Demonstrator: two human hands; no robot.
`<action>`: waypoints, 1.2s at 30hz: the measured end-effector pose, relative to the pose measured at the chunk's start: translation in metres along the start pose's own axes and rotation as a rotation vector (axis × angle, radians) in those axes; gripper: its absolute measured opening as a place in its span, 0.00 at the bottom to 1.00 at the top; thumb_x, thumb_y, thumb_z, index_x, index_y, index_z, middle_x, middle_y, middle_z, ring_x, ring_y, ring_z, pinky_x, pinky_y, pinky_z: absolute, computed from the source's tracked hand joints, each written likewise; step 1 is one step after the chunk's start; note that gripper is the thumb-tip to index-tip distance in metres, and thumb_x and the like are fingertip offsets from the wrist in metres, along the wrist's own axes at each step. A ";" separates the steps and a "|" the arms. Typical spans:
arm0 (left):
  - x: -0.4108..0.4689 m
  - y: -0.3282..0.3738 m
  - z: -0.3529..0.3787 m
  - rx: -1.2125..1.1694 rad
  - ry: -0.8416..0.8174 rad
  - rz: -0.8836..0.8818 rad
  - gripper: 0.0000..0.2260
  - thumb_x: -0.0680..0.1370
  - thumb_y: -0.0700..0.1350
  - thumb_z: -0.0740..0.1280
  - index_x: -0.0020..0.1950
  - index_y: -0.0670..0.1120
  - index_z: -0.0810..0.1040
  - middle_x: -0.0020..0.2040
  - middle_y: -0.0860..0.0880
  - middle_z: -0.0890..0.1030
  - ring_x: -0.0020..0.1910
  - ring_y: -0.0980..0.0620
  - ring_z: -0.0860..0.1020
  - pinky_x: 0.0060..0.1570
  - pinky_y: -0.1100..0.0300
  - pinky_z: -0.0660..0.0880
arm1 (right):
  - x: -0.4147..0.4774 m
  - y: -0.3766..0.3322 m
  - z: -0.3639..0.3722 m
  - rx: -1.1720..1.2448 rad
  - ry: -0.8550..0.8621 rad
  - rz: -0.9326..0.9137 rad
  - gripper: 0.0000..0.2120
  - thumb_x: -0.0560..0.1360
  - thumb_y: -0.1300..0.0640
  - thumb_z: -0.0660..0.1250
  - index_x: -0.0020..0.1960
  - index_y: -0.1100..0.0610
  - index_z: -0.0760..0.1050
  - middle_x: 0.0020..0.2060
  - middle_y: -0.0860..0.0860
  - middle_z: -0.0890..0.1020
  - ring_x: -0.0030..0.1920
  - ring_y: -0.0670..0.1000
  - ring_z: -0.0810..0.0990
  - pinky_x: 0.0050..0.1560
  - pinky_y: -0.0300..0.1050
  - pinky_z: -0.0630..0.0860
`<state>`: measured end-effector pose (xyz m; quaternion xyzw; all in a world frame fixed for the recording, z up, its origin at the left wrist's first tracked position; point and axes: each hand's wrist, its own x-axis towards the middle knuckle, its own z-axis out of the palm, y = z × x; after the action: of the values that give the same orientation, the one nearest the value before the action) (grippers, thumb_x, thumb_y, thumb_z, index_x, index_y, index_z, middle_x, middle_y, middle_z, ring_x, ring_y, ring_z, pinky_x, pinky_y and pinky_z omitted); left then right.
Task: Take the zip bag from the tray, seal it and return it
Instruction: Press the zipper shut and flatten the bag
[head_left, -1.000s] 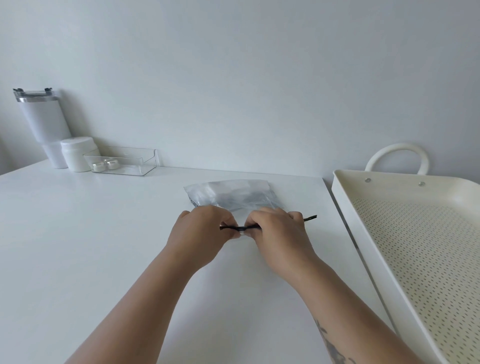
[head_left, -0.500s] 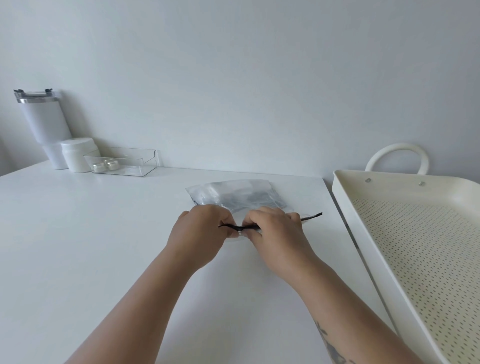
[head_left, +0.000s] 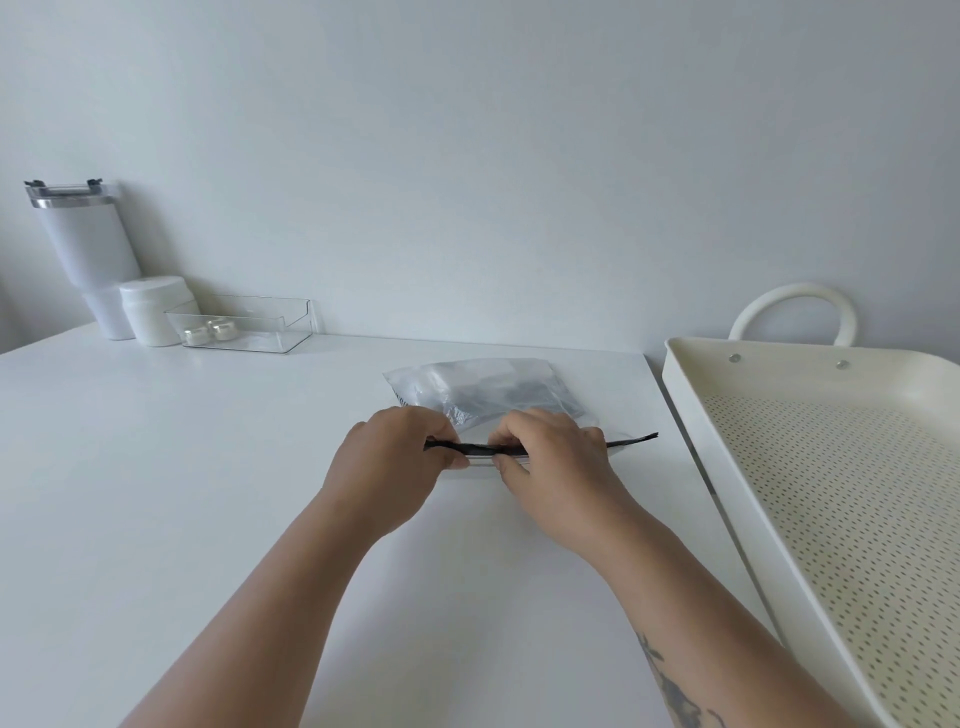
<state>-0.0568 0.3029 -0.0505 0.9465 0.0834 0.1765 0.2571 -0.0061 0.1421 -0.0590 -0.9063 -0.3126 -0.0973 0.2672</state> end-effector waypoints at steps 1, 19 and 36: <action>0.000 0.001 0.000 -0.019 0.003 0.004 0.09 0.74 0.48 0.71 0.34 0.56 0.78 0.35 0.53 0.79 0.37 0.50 0.76 0.36 0.54 0.71 | -0.001 -0.001 0.000 0.012 0.001 -0.010 0.01 0.78 0.53 0.65 0.50 0.48 0.75 0.49 0.43 0.79 0.54 0.49 0.73 0.56 0.49 0.64; 0.000 -0.007 -0.009 -0.136 -0.027 -0.068 0.10 0.70 0.49 0.75 0.32 0.52 0.78 0.36 0.45 0.79 0.22 0.55 0.64 0.25 0.62 0.61 | 0.000 0.004 0.001 0.071 0.028 0.022 0.05 0.78 0.53 0.65 0.44 0.48 0.72 0.44 0.43 0.77 0.50 0.52 0.73 0.56 0.51 0.67; -0.005 -0.013 -0.025 -0.261 -0.107 -0.060 0.06 0.69 0.52 0.77 0.34 0.55 0.83 0.41 0.54 0.84 0.19 0.60 0.69 0.20 0.72 0.61 | 0.003 0.020 0.008 0.230 0.156 -0.006 0.08 0.73 0.59 0.71 0.38 0.49 0.78 0.33 0.38 0.76 0.44 0.43 0.73 0.52 0.46 0.63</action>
<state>-0.0712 0.3239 -0.0386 0.9101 0.0740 0.1275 0.3872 0.0088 0.1348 -0.0730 -0.8585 -0.3029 -0.1320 0.3923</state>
